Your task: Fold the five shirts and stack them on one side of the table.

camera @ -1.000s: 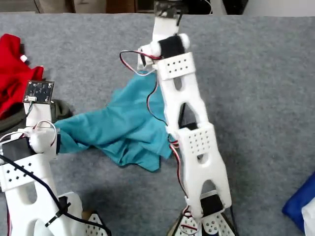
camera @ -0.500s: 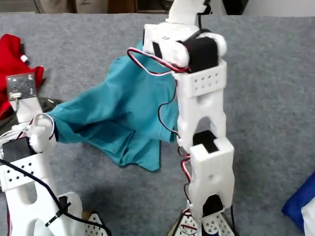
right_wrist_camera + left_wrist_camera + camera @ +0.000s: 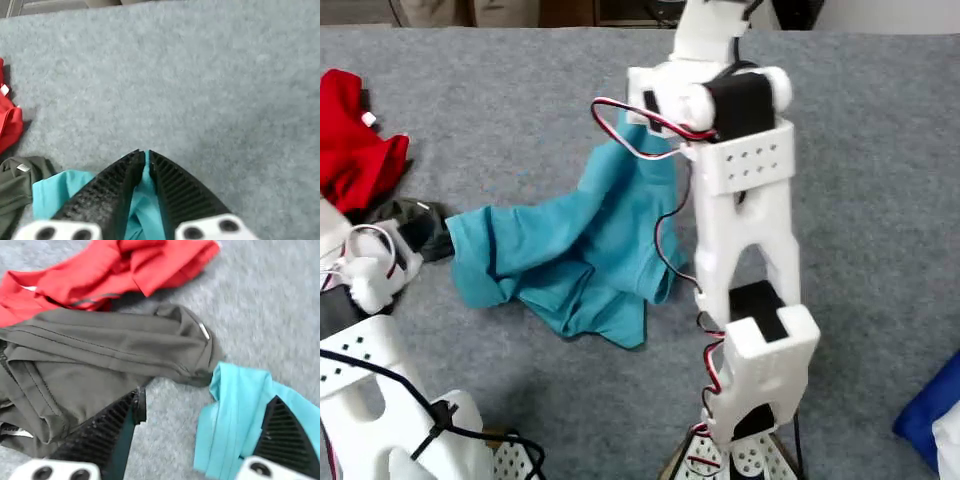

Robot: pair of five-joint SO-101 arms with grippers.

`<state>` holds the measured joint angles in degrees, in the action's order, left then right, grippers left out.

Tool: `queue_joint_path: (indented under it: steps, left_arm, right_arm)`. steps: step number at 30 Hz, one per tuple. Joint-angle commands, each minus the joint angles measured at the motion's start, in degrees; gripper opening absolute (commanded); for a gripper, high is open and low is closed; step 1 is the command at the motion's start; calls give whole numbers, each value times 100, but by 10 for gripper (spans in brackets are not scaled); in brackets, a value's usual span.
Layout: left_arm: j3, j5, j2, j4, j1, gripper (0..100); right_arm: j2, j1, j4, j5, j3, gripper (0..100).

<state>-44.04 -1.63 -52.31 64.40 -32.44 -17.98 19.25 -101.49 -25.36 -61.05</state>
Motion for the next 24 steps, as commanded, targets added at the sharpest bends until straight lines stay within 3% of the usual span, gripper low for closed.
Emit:
queue_joint_path:
  steps: [1, 5, 9, 18, 24]
  left_arm:
    - [202, 413, 48, -220, 299, 370]
    - [26, 1002, 725, -853, 1116, 370]
    - [316, 1354, 2079, -1486, 1284, 350]
    - [2611, 958, 4426, 440, 1064, 305]
    - [3314, 976, 5130, 624, 1081, 304]
  right_arm:
    - [479, -277, -53, 220, 40, 5]
    - [488, -347, -53, 334, 40, 5]
    - [470, -347, -53, 369, 48, 5]
    - [330, -347, -18, 369, 40, 5]
    - [-22, -321, 79, 369, -4, 5]
